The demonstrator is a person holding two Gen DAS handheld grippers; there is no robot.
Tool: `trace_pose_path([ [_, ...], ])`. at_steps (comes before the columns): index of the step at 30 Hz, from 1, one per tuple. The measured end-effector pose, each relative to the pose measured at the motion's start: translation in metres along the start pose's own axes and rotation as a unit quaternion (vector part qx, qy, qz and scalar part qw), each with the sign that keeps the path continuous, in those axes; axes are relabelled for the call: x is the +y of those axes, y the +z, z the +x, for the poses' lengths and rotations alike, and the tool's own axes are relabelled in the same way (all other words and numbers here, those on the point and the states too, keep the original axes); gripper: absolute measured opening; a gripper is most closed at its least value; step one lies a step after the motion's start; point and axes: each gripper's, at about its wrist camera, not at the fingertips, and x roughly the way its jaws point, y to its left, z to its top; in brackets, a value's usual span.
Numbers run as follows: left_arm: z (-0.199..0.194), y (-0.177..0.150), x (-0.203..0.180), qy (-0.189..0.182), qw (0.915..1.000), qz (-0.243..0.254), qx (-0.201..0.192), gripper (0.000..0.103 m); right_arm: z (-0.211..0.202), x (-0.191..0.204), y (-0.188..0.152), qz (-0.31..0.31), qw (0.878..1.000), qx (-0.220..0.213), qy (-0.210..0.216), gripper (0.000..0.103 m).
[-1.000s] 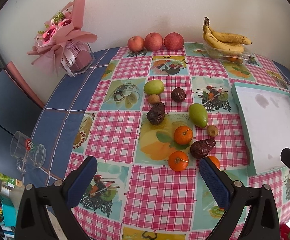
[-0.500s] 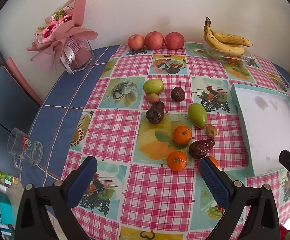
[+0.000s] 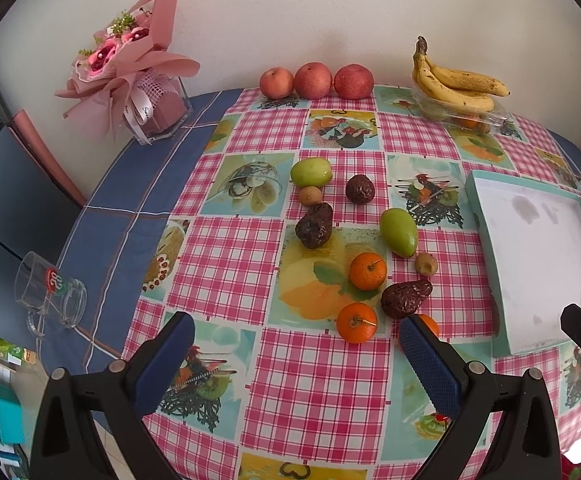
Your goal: Organize fruits
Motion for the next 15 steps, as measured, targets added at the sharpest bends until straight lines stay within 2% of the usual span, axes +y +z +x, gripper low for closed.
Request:
trace_pose_path([
  [15,0.0028,0.0017,0.0061,-0.006,0.9999,-0.014,0.000,0.103,0.0016,0.0012,-0.0004,-0.003,1.000,0.002,-0.001,0.102],
])
